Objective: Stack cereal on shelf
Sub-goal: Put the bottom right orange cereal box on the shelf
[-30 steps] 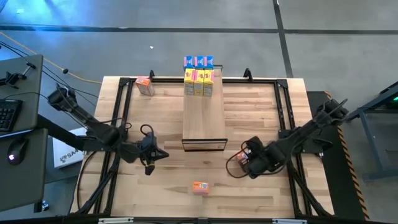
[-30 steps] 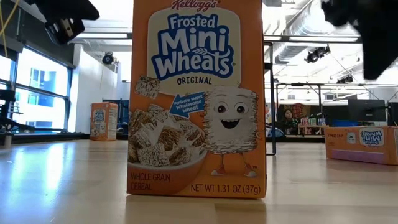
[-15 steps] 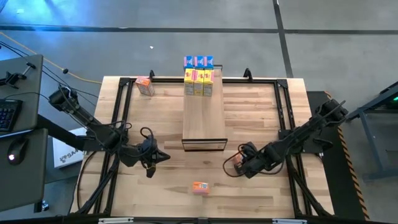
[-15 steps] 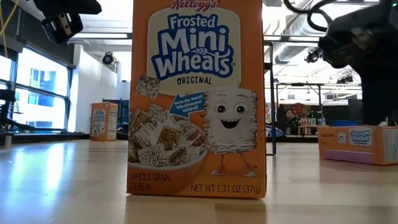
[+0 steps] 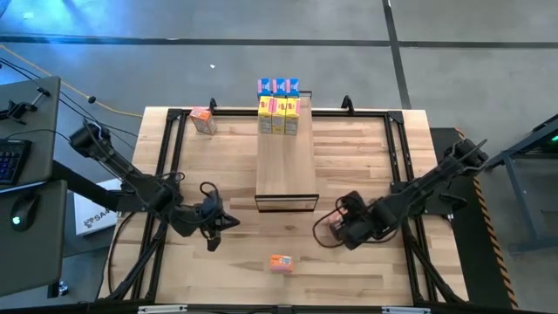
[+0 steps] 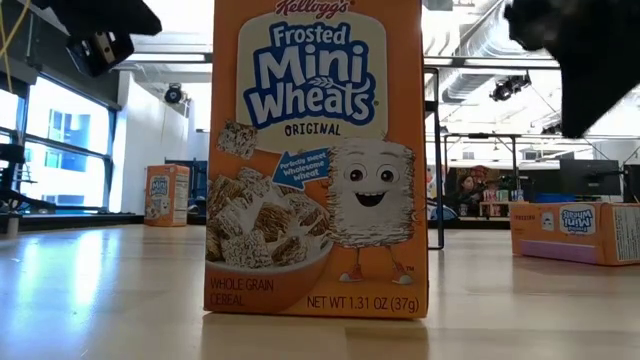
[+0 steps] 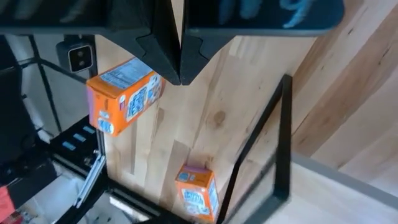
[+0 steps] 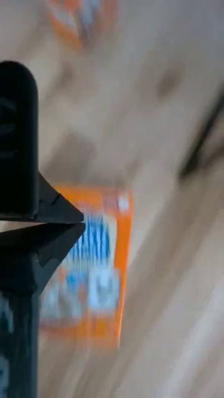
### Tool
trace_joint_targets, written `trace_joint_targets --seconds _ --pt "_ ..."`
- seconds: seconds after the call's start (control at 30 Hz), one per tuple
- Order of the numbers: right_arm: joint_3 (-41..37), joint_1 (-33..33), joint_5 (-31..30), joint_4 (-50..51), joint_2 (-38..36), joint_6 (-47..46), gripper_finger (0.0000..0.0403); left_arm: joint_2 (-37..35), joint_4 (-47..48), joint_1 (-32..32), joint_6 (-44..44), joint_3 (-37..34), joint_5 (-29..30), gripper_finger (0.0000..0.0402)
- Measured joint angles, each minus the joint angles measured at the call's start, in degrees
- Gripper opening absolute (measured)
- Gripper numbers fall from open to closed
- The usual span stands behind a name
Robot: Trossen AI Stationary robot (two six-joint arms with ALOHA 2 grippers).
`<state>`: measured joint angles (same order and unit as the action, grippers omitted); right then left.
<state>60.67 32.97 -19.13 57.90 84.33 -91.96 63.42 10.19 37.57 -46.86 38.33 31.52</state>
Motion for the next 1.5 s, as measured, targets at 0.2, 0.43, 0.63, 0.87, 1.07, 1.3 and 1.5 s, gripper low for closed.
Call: trace_joint_targets --seconds 0.2,0.43,0.63,0.87,1.07,1.3,1.5 --pt "-5.4 -1.1 3.4 -5.4 1.0 -1.6 0.0000 4.1 -2.1 0.8 0.5 0.0 -1.2 0.0000" --pt "-5.7 -1.2 8.1 -15.2 6.0 1.2 0.0000 5.4 -4.1 1.7 0.1 0.0 -1.2 0.0000" --pt "-5.4 -1.0 10.7 -32.4 8.7 8.5 0.0000 5.4 -4.1 1.6 0.4 0.0 -1.1 0.0000" --pt "6.9 1.5 4.1 -20.7 5.6 13.1 0.0000 5.4 -3.9 1.6 -1.5 0.0 -3.3 0.0000" --pt "15.0 6.1 5.6 9.2 5.2 -1.6 0.0000 5.9 -3.7 0.3 -1.0 0.0 -4.2 0.0000" --pt "8.1 13.2 11.6 6.6 5.3 -13.9 0.0000 11.7 -10.0 -0.1 0.2 0.0 -5.9 0.0000" --pt "-1.9 13.9 9.7 -5.6 5.2 -18.0 0.0000 18.8 -22.3 -1.0 1.0 0.0 -6.0 0.0000"
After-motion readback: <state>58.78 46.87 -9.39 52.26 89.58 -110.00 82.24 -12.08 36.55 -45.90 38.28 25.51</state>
